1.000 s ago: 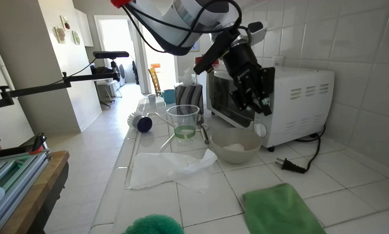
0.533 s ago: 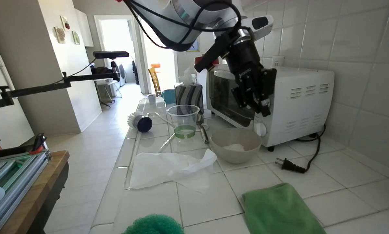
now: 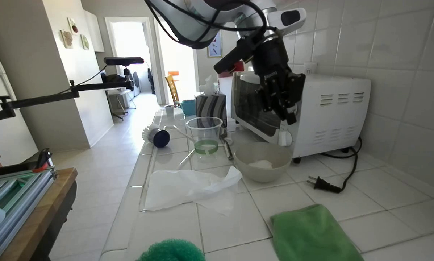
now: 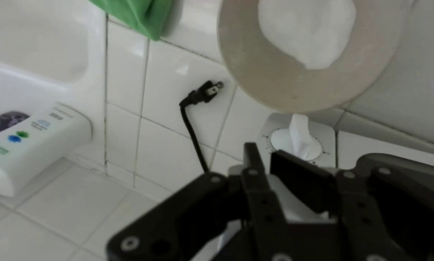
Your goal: Turn the top knob of the microwave to the right
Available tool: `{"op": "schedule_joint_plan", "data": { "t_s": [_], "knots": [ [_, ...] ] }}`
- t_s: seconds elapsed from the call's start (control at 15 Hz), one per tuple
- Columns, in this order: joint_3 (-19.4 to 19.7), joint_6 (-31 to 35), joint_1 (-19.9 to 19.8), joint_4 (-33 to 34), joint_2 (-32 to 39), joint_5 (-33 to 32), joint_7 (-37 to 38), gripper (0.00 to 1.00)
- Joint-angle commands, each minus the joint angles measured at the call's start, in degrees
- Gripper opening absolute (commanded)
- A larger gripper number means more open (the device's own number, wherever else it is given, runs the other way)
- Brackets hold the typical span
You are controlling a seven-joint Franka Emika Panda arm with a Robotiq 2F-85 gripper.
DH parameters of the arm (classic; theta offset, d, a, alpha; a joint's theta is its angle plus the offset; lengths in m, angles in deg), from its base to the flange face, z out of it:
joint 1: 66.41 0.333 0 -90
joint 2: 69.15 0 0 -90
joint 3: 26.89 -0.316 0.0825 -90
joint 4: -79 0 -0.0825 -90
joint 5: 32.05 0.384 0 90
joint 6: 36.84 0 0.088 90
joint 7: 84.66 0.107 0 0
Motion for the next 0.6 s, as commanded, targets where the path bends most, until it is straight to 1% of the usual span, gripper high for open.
{"op": "schedule_joint_plan", "data": {
  "t_s": [0.0, 0.13, 0.2, 0.33, 0.47, 0.53],
  "knots": [
    [-1.7, 2.6, -1.6, -2.6, -3.0, 5.0, -5.1, 0.04],
    [-1.7, 2.7, -1.7, -3.0, -2.8, 6.3, -6.2, 0.04],
    [-1.8, 2.7, -1.7, -3.2, -2.7, 6.8, -6.7, 0.09],
    [-2.0, 2.6, -2.0, -3.5, -2.7, 7.9, -7.3, 0.08],
    [-2.1, 3.1, -2.2, -3.7, -3.0, 8.8, -7.4, 0.03],
    [-2.2, 3.4, -2.4, -3.8, -3.0, 9.5, -7.6, 0.03]
  ]
}}
